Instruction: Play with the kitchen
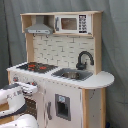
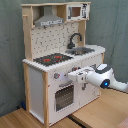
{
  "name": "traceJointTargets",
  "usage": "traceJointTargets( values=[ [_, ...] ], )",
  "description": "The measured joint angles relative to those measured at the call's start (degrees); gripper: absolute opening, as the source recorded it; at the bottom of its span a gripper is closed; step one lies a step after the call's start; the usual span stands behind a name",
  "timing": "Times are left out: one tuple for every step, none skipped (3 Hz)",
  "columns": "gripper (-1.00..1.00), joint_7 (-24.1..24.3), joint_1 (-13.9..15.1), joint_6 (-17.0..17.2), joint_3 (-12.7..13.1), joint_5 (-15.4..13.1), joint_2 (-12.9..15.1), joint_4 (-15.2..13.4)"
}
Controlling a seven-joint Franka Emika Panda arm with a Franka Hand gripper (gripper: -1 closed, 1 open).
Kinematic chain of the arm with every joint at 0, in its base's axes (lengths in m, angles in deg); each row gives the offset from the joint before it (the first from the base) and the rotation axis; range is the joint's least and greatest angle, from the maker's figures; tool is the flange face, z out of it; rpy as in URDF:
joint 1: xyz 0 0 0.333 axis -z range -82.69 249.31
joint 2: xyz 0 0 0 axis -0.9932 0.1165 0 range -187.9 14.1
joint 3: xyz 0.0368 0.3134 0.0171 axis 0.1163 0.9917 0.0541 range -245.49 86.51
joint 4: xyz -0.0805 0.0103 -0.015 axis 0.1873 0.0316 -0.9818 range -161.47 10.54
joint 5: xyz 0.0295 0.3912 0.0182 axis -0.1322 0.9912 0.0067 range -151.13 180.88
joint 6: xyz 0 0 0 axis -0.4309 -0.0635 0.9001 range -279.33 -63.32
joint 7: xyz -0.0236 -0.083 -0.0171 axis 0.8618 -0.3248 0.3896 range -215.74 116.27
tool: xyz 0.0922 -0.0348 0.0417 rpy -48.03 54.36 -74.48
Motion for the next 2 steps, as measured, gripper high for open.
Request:
traceJointTargets(
  values=[
    [1.00,6.02,0.00,-0.03,0.02,0.00,0.50,0.00],
    [1.00,10.62,-0.87,3.22,-0.88,0.13,0.90,0.00]
  ],
)
